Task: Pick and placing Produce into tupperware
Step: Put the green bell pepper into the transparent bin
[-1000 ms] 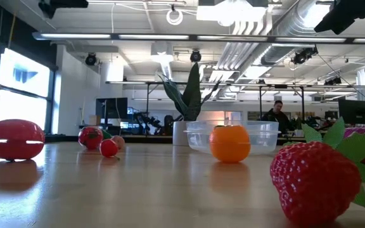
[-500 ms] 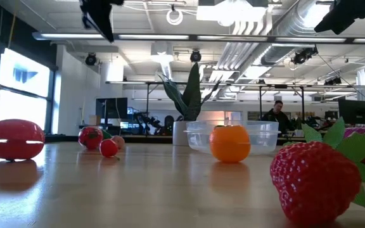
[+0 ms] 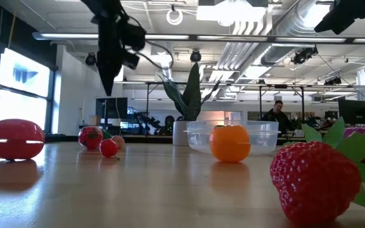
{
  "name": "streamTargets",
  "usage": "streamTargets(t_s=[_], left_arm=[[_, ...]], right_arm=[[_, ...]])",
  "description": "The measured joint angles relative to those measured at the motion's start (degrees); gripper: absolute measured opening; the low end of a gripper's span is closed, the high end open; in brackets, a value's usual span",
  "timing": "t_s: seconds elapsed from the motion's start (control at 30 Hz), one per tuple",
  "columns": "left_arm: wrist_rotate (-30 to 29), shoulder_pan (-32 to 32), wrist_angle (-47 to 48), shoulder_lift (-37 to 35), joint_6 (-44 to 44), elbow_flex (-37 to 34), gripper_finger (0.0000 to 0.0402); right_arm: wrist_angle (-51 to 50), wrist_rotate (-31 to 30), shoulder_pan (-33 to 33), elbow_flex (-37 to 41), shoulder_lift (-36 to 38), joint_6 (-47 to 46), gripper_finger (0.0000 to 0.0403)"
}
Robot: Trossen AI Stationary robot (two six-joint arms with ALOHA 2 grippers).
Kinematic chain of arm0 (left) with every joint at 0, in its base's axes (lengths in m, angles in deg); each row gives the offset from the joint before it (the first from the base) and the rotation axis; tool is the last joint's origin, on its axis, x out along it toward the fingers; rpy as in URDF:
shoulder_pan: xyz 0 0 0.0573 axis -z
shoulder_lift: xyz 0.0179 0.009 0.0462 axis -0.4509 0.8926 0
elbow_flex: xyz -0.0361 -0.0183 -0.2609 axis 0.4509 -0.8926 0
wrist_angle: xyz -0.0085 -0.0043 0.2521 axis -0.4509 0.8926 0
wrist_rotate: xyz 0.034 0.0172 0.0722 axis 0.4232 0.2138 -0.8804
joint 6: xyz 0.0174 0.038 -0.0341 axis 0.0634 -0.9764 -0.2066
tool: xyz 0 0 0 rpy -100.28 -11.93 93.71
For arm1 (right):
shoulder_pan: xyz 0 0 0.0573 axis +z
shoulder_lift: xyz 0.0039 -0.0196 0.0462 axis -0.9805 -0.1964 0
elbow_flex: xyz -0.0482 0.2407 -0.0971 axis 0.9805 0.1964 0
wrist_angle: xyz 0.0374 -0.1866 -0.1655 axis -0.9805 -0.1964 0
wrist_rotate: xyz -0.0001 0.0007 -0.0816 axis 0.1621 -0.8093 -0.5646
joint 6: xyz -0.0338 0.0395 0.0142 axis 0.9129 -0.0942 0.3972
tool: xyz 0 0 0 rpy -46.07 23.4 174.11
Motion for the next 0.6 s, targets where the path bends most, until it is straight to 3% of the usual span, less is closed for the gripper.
streamTargets(t_s=[0.27,0.6], left_arm=[[-1.1,0.0,1.3,9.8,-0.8,0.0,0.0005],[-3.0,0.0,0.6,10.7,-0.7,0.0,0.0005]], right_arm=[[0.0,0.0,0.0,0.0,0.0,0.0,0.0000],[0.0,0.0,0.0,0.0,0.0,0.0,0.0000]])
